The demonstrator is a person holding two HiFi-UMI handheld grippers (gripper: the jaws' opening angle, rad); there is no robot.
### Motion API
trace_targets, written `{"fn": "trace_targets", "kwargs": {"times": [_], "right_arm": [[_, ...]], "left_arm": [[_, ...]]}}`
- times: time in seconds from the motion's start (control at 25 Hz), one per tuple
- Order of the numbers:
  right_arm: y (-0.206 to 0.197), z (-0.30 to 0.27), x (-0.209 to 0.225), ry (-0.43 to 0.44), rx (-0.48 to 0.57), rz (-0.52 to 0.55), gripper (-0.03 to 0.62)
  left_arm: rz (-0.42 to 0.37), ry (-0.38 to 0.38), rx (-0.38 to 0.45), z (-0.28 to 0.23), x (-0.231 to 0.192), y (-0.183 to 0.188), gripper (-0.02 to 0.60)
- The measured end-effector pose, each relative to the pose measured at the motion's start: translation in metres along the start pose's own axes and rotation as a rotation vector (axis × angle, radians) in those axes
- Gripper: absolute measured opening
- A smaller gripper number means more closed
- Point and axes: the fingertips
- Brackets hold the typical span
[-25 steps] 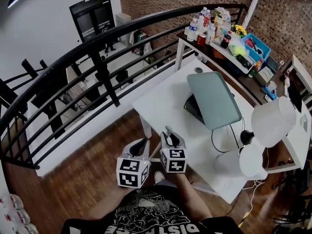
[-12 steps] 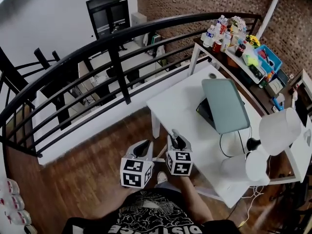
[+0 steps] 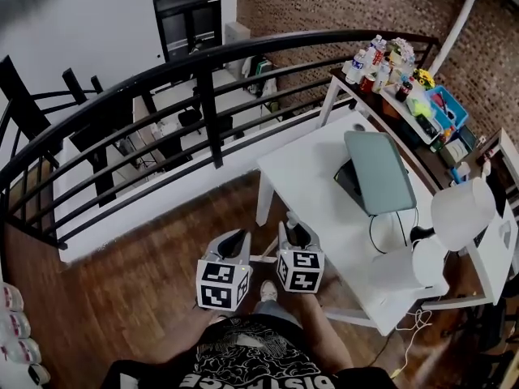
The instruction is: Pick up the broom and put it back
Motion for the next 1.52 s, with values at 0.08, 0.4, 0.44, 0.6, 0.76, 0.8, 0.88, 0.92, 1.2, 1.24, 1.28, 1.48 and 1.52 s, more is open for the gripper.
{"fn": "trace_targets", "kwargs": {"times": [0.08,0.4,0.44,0.6,0.76,0.8,0.88,0.92,1.2,1.24,1.28,1.48,1.52], "right_arm": [[0.009,0.010,-0.009,0.004,0.022,0.010,0.100],[0.047,0.045,-0.046,0.023,0.107,0.035,0.098],[0.051,0.048,-0.051,0.027,0.115,0.037,0.098],[0.059,0.059,-0.069,0.044,0.137,0.047,0.098],[0.070,0.071,-0.085,0.060,0.167,0.061,0.098],[0.071,0.073,-0.089,0.063,0.173,0.065,0.098],[0.073,0.077,-0.095,0.067,0.183,0.072,0.098],[0.074,0.079,-0.097,0.068,0.187,0.074,0.100],[0.073,0.084,-0.101,0.060,0.187,0.080,0.098],[0.071,0.083,-0.100,0.058,0.186,0.081,0.098],[0.070,0.082,-0.099,0.055,0.186,0.082,0.098],[0.064,0.074,-0.092,0.028,0.190,0.072,0.098],[0.062,0.072,-0.090,0.025,0.187,0.071,0.098]], "left_arm": [[-0.001,0.004,0.017,0.009,-0.003,0.002,0.025],[0.004,0.016,0.052,0.042,-0.017,-0.005,0.023],[0.006,0.018,0.053,0.045,-0.019,-0.006,0.023],[0.012,0.022,0.056,0.057,-0.022,-0.012,0.023],[0.019,0.027,0.052,0.068,-0.027,-0.021,0.023],[0.022,0.029,0.051,0.070,-0.029,-0.023,0.023],[0.027,0.032,0.050,0.075,-0.032,-0.028,0.023],[0.028,0.032,0.049,0.077,-0.033,-0.030,0.023],[0.025,0.024,0.050,0.083,-0.030,-0.030,0.023],[0.025,0.023,0.050,0.082,-0.030,-0.030,0.023],[0.026,0.022,0.050,0.082,-0.030,-0.030,0.023],[0.022,0.013,0.050,0.078,-0.027,-0.027,0.023],[0.021,0.012,0.050,0.076,-0.026,-0.026,0.023]]}}
Point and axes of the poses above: the fingertips, and each gripper's own axes: z backward along the fingers, x to its right, y out of its top, and after that the axes turned 5 degrees about -y, right-handed
